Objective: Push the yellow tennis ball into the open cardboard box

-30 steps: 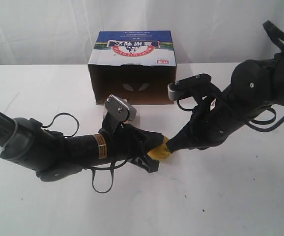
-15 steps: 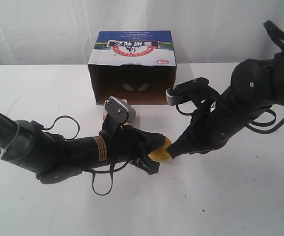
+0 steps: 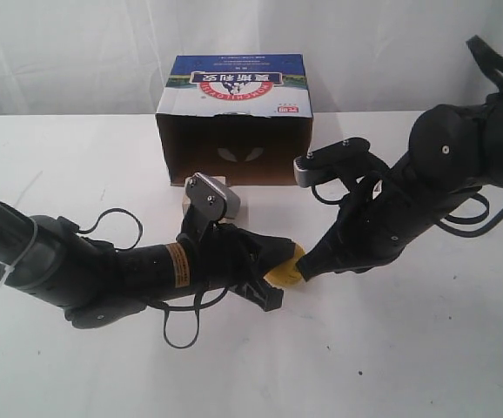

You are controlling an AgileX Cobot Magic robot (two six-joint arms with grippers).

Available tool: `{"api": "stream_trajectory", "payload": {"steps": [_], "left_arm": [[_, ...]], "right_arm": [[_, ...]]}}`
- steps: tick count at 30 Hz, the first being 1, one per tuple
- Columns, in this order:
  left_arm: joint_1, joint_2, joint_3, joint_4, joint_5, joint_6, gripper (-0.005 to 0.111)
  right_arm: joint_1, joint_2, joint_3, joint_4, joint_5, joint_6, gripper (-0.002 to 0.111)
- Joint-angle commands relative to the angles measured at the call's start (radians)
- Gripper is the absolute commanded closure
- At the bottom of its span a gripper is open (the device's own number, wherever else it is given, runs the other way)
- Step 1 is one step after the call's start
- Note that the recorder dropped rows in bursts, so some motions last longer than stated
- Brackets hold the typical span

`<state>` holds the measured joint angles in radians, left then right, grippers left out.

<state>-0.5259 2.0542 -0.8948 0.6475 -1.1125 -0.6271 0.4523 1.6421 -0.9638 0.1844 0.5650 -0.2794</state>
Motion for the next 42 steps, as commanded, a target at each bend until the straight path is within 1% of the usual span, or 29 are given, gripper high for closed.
{"api": "stream_trajectory", "payload": {"steps": [1,7,9,13,18,23,28,31,34,36,38,42], "left_arm": [[0.001,0.017,0.020,0.017,0.042,-0.003,0.107],[0.003,0.017,0.020,0.026,-0.041,-0.003,0.107],[0.003,0.013,0.020,0.041,-0.050,-0.003,0.107],[0.003,-0.018,0.021,0.069,-0.038,-0.003,0.107],[0.003,-0.048,0.021,0.067,-0.036,-0.001,0.107],[0.003,-0.052,0.021,0.069,0.013,-0.001,0.107],[0.009,-0.067,0.021,0.069,0.006,-0.001,0.107],[0.038,-0.119,0.044,0.074,0.006,-0.001,0.107],[0.088,-0.202,0.090,0.074,0.007,-0.001,0.107],[0.127,-0.259,0.131,0.073,0.013,-0.001,0.107],[0.170,-0.322,0.184,0.061,0.046,-0.001,0.107],[0.235,-0.419,0.289,0.029,0.123,0.022,0.107]], "right_arm": [[-0.005,-0.009,-0.001,0.007,0.002,-0.006,0.108],[-0.005,-0.009,-0.001,0.009,0.008,-0.006,0.108],[-0.005,-0.009,-0.001,0.009,0.010,-0.006,0.108],[-0.005,-0.009,-0.001,0.023,0.015,-0.006,0.108],[-0.005,-0.009,-0.001,0.027,0.015,-0.006,0.108],[-0.005,-0.009,-0.001,0.032,0.015,-0.006,0.108],[-0.005,-0.009,-0.001,0.075,0.049,-0.006,0.108],[-0.002,-0.011,0.006,0.108,0.129,-0.006,0.108],[0.021,-0.043,0.048,0.173,0.119,-0.006,0.108],[0.054,-0.076,0.085,0.251,0.094,-0.006,0.108],[0.097,-0.104,0.120,0.317,0.082,-0.008,0.108],[0.183,-0.113,0.179,0.366,0.028,-0.006,0.108]]}}
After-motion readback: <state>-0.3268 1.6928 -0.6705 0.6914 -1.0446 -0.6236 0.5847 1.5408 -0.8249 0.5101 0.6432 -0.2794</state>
